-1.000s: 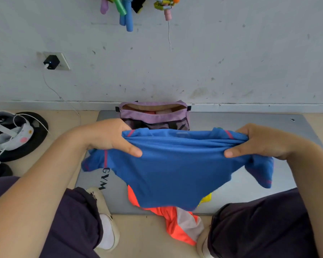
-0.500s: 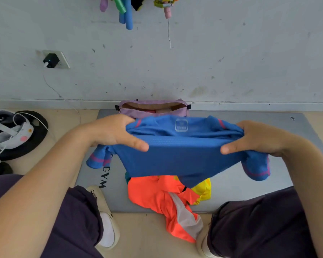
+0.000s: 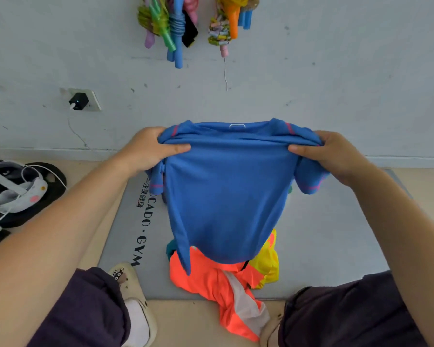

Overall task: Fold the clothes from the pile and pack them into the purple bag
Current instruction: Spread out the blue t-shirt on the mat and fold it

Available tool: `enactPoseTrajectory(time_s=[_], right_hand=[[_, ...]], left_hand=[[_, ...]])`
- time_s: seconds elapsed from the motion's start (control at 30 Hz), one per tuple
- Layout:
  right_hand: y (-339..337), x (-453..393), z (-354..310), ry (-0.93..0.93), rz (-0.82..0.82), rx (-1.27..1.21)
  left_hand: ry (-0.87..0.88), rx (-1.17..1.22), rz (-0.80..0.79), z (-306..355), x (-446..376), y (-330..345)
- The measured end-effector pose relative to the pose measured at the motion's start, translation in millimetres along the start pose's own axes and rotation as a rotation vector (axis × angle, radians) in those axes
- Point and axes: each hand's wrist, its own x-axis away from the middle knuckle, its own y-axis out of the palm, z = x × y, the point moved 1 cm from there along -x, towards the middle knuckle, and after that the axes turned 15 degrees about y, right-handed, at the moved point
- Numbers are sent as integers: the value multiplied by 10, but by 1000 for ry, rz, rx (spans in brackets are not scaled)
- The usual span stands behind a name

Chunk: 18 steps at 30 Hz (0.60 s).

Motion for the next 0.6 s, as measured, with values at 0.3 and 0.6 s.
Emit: enactPoseTrajectory(time_s=[0.3, 0.6], right_hand=[[244, 10, 524, 118, -205, 132], [423, -120, 1089, 567, -757, 325]], left_hand=[[-74, -53, -105, -543, 398, 313], [-528, -69, -913, -895, 619, 545]])
